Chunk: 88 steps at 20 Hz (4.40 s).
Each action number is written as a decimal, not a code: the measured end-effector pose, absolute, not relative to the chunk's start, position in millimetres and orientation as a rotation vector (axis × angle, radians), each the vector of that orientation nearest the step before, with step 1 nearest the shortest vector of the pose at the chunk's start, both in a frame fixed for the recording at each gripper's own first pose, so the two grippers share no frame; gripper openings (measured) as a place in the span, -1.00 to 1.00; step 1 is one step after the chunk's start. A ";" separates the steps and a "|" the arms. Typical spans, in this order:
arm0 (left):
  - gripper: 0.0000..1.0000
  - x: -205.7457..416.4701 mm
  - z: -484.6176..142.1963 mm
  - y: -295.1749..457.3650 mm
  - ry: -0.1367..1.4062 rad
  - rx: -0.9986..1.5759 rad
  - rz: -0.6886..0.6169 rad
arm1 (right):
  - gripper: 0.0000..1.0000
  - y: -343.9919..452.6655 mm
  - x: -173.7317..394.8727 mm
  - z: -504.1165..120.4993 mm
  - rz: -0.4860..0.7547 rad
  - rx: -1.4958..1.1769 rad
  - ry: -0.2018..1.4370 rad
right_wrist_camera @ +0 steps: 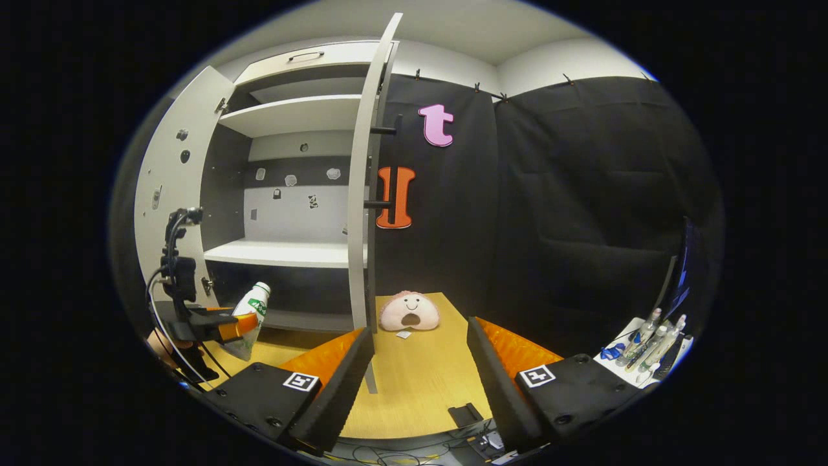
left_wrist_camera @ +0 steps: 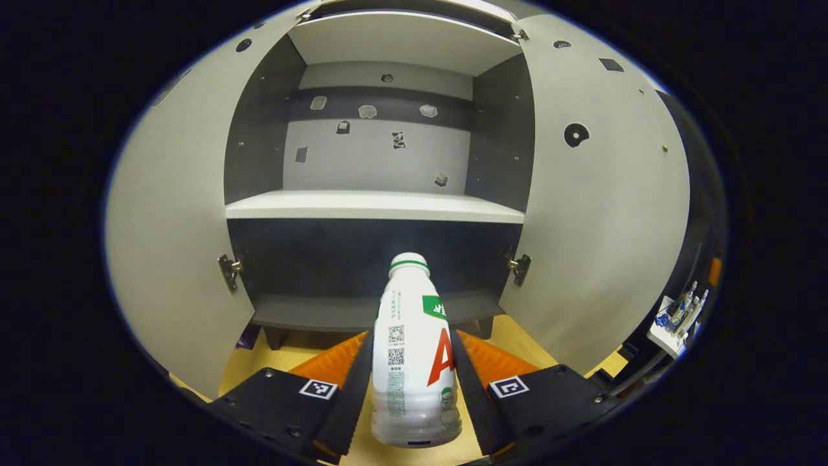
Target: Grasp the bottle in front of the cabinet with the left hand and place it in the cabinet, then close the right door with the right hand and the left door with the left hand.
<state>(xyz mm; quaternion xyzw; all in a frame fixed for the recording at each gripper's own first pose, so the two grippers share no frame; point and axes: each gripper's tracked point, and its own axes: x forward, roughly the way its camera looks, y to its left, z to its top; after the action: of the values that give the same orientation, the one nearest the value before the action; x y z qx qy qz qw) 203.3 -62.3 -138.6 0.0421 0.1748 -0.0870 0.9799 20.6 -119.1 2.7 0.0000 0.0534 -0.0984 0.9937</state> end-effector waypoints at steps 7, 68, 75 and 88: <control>0.31 200.1 -139.7 -82.1 0.397 0.019 -0.184 | 0.92 -143.0 18.1 -1.0 -0.214 0.008 0.108; 0.89 182.8 74.2 0.0 -0.070 0.063 0.007 | 0.93 -146.4 119.9 15.7 -0.184 -0.004 0.056; 0.89 81.6 70.7 30.5 -0.034 0.062 -0.012 | 0.76 -140.2 124.2 18.6 -0.222 -0.013 0.048; 0.90 14.2 56.0 49.7 -0.009 0.030 0.006 | 0.88 -85.6 121.2 18.0 -0.199 -0.044 0.048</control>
<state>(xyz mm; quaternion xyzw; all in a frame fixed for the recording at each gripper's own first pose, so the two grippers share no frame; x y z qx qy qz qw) 14.2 49.7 56.0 0.0152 -0.0044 0.0032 0.9999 121.2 -85.6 18.0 -0.0217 0.0241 -0.0994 0.9945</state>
